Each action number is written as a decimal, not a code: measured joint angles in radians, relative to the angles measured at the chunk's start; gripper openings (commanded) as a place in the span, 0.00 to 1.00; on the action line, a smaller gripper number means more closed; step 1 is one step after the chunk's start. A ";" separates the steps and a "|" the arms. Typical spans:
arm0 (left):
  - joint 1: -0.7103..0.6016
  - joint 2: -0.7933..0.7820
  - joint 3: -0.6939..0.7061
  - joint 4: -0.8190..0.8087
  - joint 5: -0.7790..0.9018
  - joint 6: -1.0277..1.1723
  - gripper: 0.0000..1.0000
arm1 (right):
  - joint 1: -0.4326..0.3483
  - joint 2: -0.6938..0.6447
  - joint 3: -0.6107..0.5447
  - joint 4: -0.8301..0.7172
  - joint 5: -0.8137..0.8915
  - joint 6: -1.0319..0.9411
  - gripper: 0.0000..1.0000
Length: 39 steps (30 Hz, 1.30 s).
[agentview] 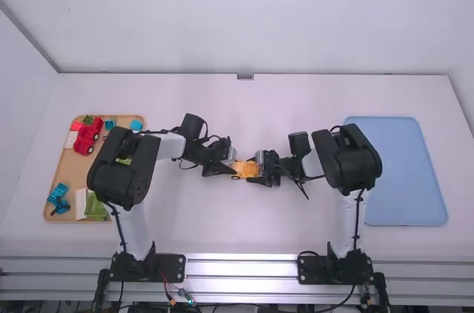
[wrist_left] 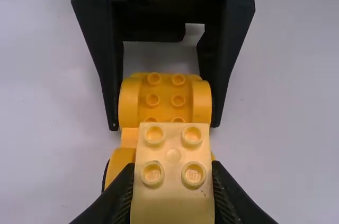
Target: Assemble lego blocks to make yellow taxi
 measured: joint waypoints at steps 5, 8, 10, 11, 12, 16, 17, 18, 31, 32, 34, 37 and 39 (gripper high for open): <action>0.000 0.000 -0.001 0.048 0.006 0.001 0.02 | -0.003 0.000 0.001 -0.003 -0.006 -0.009 0.60; 0.000 0.000 -0.001 0.040 0.005 0.000 0.02 | -0.003 0.000 0.001 -0.003 -0.006 -0.009 0.60; 0.000 0.000 -0.001 0.036 0.005 0.000 0.02 | -0.003 0.000 0.001 -0.003 -0.006 -0.009 0.60; 0.000 0.000 -0.001 0.036 0.005 0.000 0.02 | -0.003 0.000 0.001 -0.003 -0.006 -0.009 0.60; 0.000 0.000 -0.001 0.037 0.006 0.000 0.02 | -0.003 0.000 0.001 -0.003 -0.006 -0.009 0.60; 0.000 0.000 -0.009 0.040 0.007 0.000 0.02 | -0.003 0.000 0.001 -0.003 -0.006 -0.008 0.60; 0.000 0.000 -0.014 0.046 0.011 0.001 0.02 | -0.003 0.000 0.001 -0.003 -0.006 -0.008 0.60; 0.000 0.000 -0.018 0.057 0.014 0.000 0.02 | -0.003 0.000 0.001 -0.003 -0.006 -0.008 0.60; 0.000 0.000 -0.047 0.139 0.019 -0.021 0.25 | -0.003 0.000 0.001 -0.004 -0.006 -0.005 0.60; 0.000 -0.002 -0.047 0.139 0.016 -0.024 0.29 | -0.003 0.000 0.001 -0.004 -0.006 -0.005 0.61; 0.000 -0.003 -0.047 0.138 0.013 -0.027 0.30 | -0.003 0.000 0.001 -0.004 -0.006 -0.005 0.61; 0.000 -0.004 -0.047 0.136 0.013 -0.029 0.31 | -0.003 0.000 0.001 -0.004 -0.006 -0.005 0.60; 0.000 -0.006 -0.047 0.127 0.010 -0.031 0.34 | -0.003 0.000 0.001 -0.004 -0.006 -0.005 0.60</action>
